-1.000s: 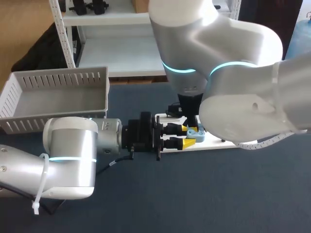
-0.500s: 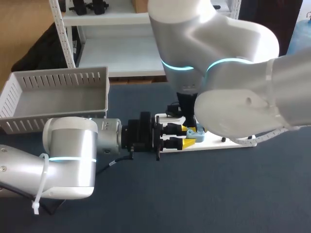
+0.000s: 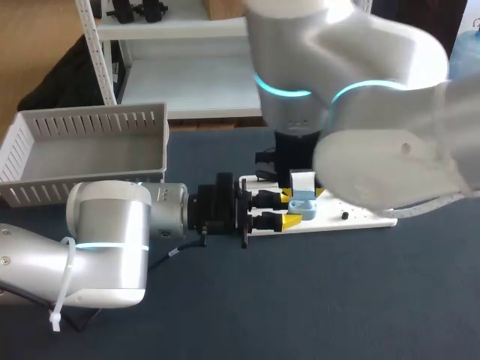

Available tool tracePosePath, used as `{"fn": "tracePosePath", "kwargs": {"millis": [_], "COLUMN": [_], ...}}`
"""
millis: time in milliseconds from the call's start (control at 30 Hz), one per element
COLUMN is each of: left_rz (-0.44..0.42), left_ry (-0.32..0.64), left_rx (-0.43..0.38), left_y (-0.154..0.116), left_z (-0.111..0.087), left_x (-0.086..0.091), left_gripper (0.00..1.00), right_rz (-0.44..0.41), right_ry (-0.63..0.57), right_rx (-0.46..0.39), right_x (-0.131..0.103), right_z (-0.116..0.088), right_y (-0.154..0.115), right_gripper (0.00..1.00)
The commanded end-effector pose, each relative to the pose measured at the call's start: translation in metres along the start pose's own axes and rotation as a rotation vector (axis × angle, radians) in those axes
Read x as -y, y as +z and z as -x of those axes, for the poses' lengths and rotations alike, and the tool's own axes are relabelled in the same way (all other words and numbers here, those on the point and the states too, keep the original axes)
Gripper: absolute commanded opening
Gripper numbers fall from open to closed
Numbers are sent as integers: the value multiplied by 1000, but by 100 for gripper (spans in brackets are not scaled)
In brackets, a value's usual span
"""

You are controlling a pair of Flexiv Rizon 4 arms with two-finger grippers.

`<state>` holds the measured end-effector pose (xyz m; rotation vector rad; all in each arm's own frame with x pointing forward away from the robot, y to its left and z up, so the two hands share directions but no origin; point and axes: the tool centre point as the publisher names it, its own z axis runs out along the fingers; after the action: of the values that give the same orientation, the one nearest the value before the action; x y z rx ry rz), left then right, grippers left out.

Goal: Pick up each earbud case from the left stands, insert the matching earbuds, close the lid, and place the case in the box.

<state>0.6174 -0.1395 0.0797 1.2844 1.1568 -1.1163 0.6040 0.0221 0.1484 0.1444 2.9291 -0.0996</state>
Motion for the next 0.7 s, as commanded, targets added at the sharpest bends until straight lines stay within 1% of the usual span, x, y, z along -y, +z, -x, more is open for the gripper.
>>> {"fn": "tracePosePath", "kwargs": {"millis": [33,133,233,300,333,500,633,700], "left_rz": [4,4,4,4,4,4,4,4], "left_ry": [1,1,1,1,1,1,1,1], "left_rx": [0,0,0,0,0,0,0,0], "left_y": [1,1,1,1,1,1,1,1], "left_z": [0,0,0,0,0,0,0,0], "left_x": [0,0,0,0,0,0,0,0], "left_gripper": [0,0,0,0,0,0,0,0], "right_rz": [189,243,310,354,366,371,349,335], "right_ry": [-21,2,-2,-16,-3,-3,-6,4], "right_rx": [10,19,21,32,35,42,39,23], "right_x": [39,51,60,61,62,62,60,59], "right_z": [4,18,36,45,50,75,94,103], "right_y": [-13,-14,-13,-12,-11,-1,13,21], "right_gripper": [40,41,42,43,44,45,45,45]}}
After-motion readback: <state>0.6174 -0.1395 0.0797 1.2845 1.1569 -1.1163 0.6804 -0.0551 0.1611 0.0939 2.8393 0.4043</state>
